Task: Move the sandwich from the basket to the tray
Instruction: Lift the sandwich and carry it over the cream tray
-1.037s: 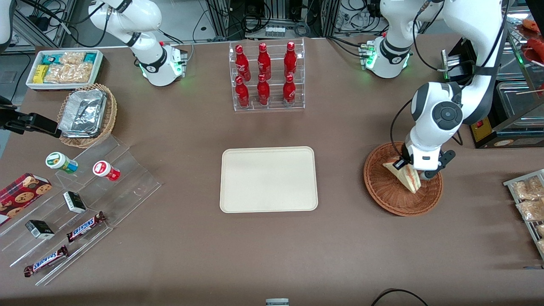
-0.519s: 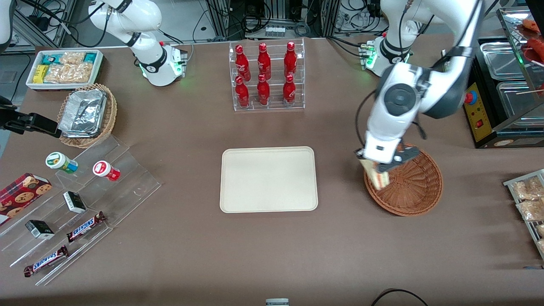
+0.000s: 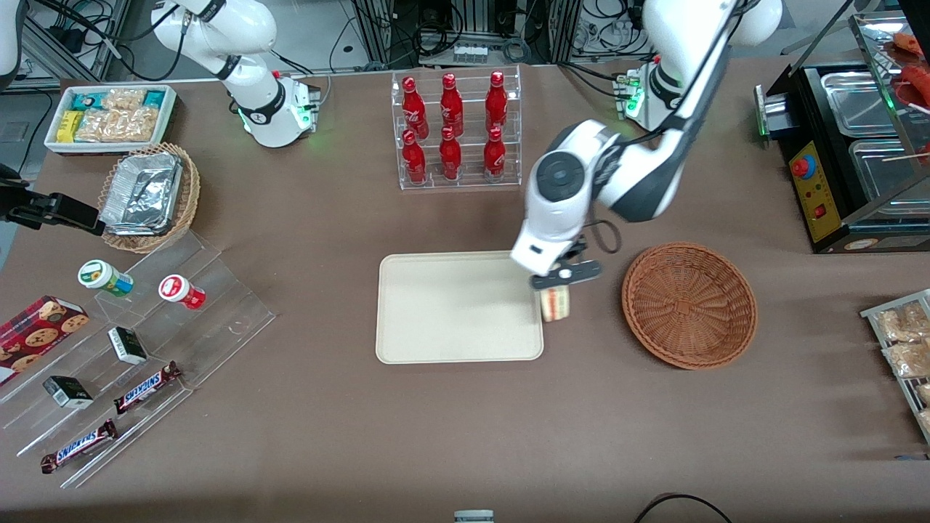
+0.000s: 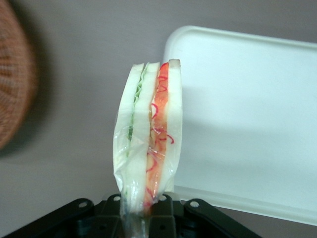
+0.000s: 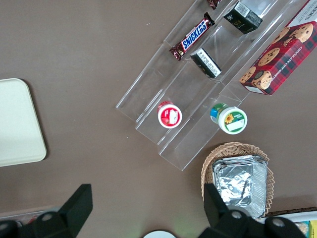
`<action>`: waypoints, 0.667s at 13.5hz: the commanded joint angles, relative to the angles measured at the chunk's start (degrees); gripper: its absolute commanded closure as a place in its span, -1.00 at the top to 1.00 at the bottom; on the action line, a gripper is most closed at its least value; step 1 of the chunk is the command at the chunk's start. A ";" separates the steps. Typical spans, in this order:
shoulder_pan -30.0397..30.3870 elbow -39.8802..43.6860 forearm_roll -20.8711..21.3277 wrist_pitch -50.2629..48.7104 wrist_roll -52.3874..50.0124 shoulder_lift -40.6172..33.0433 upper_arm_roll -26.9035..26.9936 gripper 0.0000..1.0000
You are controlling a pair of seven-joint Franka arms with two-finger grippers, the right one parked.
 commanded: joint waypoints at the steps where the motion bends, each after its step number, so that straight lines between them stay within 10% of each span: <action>1: -2.21 7.04 -0.53 0.96 0.59 6.29 0.24 -1.00; 9: -3.19 14.79 -0.01 1.94 4.45 14.92 -0.20 -1.00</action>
